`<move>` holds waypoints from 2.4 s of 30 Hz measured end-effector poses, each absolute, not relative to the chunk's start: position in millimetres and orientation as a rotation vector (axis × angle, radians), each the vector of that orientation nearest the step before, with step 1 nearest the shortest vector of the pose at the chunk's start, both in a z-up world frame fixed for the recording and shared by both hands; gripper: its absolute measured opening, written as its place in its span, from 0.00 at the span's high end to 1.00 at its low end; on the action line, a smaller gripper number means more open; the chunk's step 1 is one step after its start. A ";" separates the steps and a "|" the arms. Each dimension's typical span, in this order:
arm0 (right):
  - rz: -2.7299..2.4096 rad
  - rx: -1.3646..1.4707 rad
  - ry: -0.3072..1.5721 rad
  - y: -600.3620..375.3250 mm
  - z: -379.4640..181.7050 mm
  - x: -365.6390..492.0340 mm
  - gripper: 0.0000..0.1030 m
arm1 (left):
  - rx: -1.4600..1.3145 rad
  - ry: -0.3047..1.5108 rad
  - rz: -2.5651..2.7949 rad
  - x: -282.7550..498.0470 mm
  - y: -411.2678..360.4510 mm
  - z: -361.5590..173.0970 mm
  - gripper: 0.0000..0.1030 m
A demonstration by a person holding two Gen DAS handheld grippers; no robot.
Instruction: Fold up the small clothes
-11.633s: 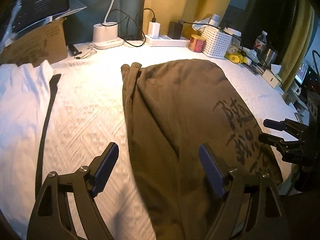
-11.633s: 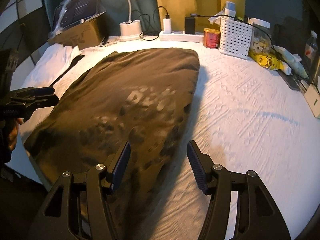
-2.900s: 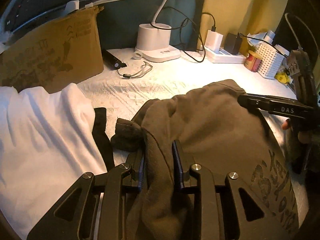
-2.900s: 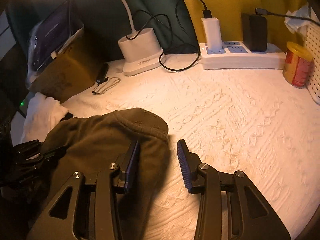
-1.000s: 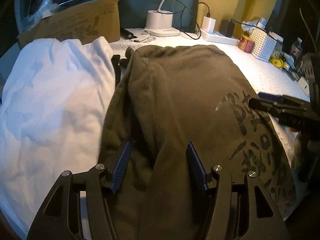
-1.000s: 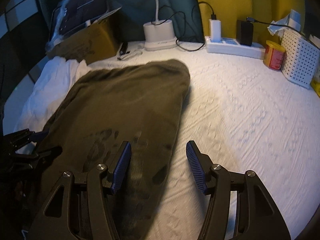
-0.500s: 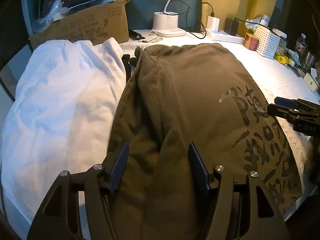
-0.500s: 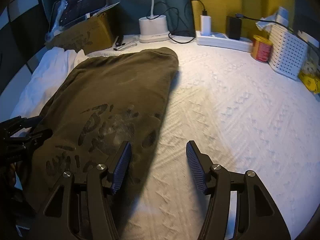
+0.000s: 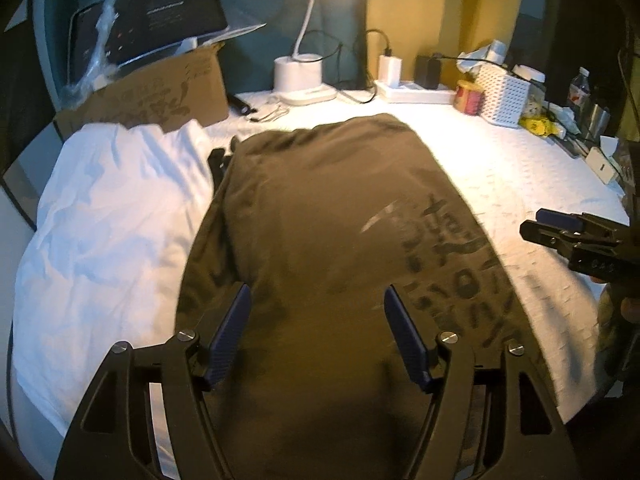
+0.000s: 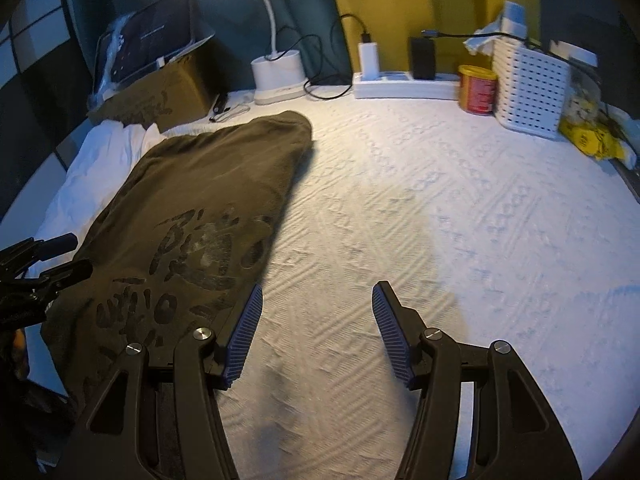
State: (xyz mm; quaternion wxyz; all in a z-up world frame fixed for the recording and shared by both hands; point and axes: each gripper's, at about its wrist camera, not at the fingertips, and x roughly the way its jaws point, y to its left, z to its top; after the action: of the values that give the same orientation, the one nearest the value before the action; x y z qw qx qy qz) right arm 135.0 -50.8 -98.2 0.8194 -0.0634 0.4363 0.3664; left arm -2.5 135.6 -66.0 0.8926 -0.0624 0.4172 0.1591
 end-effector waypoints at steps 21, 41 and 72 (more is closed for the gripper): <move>0.638 -0.051 0.862 -138.5 -68.7 144.5 0.41 | -0.093 0.701 0.172 26.4 65.4 -27.1 0.13; 0.563 -0.039 0.700 -185.1 -4.3 126.2 0.41 | -0.056 0.503 0.133 18.2 29.7 33.5 0.02; 0.501 -0.073 0.378 -200.3 108.8 37.3 0.41 | -0.061 0.200 0.206 -61.0 35.1 90.0 0.02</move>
State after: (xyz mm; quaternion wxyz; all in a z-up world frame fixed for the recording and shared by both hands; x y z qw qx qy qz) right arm 37.3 -200.3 108.8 0.9504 -0.0361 0.1861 0.2465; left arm -61.0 35.1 90.0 0.9893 -0.0306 0.0997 0.1025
